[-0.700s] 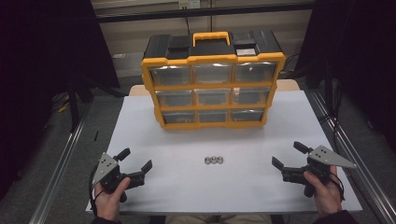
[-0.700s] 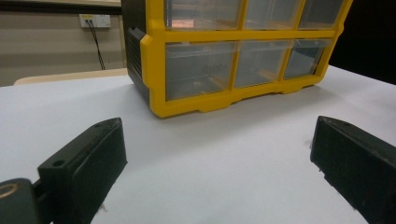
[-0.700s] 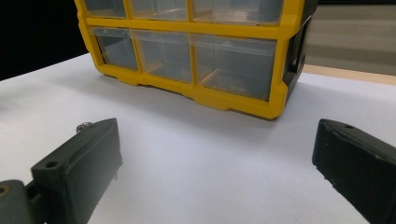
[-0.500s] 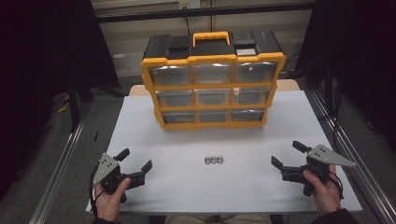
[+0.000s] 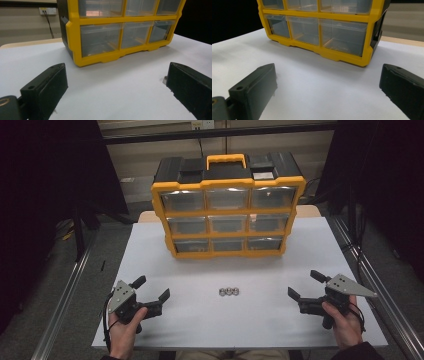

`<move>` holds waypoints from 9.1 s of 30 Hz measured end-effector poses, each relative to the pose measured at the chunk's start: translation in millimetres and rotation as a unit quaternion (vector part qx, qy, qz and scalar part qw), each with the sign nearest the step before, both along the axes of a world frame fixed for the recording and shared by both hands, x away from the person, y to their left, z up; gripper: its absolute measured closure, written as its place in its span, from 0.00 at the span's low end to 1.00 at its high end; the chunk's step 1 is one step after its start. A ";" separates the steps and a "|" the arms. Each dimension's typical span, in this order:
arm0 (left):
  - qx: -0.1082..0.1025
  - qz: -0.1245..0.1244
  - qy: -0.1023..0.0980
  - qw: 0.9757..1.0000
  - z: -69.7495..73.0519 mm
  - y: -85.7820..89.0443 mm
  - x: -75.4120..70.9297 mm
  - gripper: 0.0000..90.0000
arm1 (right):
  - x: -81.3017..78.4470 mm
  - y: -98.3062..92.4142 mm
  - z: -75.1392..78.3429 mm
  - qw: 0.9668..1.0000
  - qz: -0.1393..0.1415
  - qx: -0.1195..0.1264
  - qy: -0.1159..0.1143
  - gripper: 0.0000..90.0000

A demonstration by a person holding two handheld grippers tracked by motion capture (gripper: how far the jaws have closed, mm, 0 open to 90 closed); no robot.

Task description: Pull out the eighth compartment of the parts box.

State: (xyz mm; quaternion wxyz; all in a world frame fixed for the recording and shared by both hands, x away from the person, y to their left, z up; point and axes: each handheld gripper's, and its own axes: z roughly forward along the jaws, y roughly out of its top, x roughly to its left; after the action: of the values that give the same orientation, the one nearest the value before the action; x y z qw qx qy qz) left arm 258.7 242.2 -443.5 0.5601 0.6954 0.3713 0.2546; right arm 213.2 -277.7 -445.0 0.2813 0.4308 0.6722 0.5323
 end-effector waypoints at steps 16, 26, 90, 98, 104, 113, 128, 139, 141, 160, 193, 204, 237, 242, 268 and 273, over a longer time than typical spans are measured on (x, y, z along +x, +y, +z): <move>-0.010 -0.035 -0.015 0.999 7.6 -39.4 30.8 0.03 | -2.0 -1.4 -0.2 1.000 0.000 0.001 0.001 0.01; -0.001 -0.051 -0.032 0.998 17.2 -72.7 50.7 0.03 | -0.6 0.0 -0.2 1.000 0.000 0.002 -0.001 0.01; 0.271 -0.114 -0.282 0.913 -3.4 -168.9 106.4 0.05 | -5.9 0.2 0.0 1.000 0.005 0.008 -0.004 0.01; 0.319 -0.110 -0.306 0.890 -10.1 -179.2 109.8 0.06 | -6.2 0.4 0.0 1.000 0.008 0.007 -0.004 0.01; 0.348 -0.109 -0.316 0.876 -14.3 -186.0 108.4 0.08 | -6.6 0.2 0.0 1.000 0.007 0.007 -0.005 0.01; 0.407 -0.095 -0.347 0.840 -21.0 -189.8 106.3 0.11 | -7.0 0.3 -0.1 1.000 0.007 0.006 -0.005 0.01; 0.452 -0.089 -0.397 0.794 -28.7 -193.3 107.5 0.47 | -9.2 -3.0 -0.9 1.000 0.003 0.009 -0.004 0.01; 0.471 -0.081 -0.410 0.777 -33.0 -195.5 109.1 0.62 | -9.5 -3.4 -1.3 1.000 0.002 0.009 -0.004 0.01; 0.469 -0.083 -0.403 0.781 -34.6 -195.1 111.3 0.62 | -9.6 -3.5 -1.3 1.000 0.003 0.009 -0.004 0.01; 0.557 -0.034 -0.419 0.716 -40.6 -197.5 112.7 0.78 | -9.8 -3.0 -1.3 1.000 0.003 0.010 -0.004 0.01; 0.578 -0.002 -0.445 0.685 -48.7 -202.1 111.0 0.87 | -8.0 -4.1 -2.3 1.000 0.011 0.011 -0.005 0.02; 0.580 0.001 -0.445 0.683 -48.6 -201.1 106.3 0.87 | -10.6 -4.8 -2.1 1.000 0.006 0.012 -0.004 0.02; 0.541 -0.020 -0.459 0.704 -49.7 -193.2 79.9 0.87 | -10.0 -4.9 -1.4 1.000 0.003 0.013 -0.008 0.01; 0.538 -0.021 -0.460 0.707 -49.2 -193.0 75.2 0.87 | -10.9 -3.1 -0.2 1.000 0.004 0.011 -0.011 0.01; 0.517 -0.036 -0.469 0.715 -49.2 -186.9 52.0 0.87 | -13.6 -3.4 0.2 1.000 -0.001 0.008 -0.015 0.01; 0.514 -0.035 -0.467 0.719 -49.2 -186.7 48.8 0.87 | -13.8 -3.6 0.4 1.000 -0.001 0.008 -0.015 0.01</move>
State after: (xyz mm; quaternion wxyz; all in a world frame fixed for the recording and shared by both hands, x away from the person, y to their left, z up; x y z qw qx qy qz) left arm 307.5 55.5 -492.7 0.2270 0.6820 -0.1498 0.6789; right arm 199.4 -281.3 -444.5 0.2882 0.4259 0.6634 0.5436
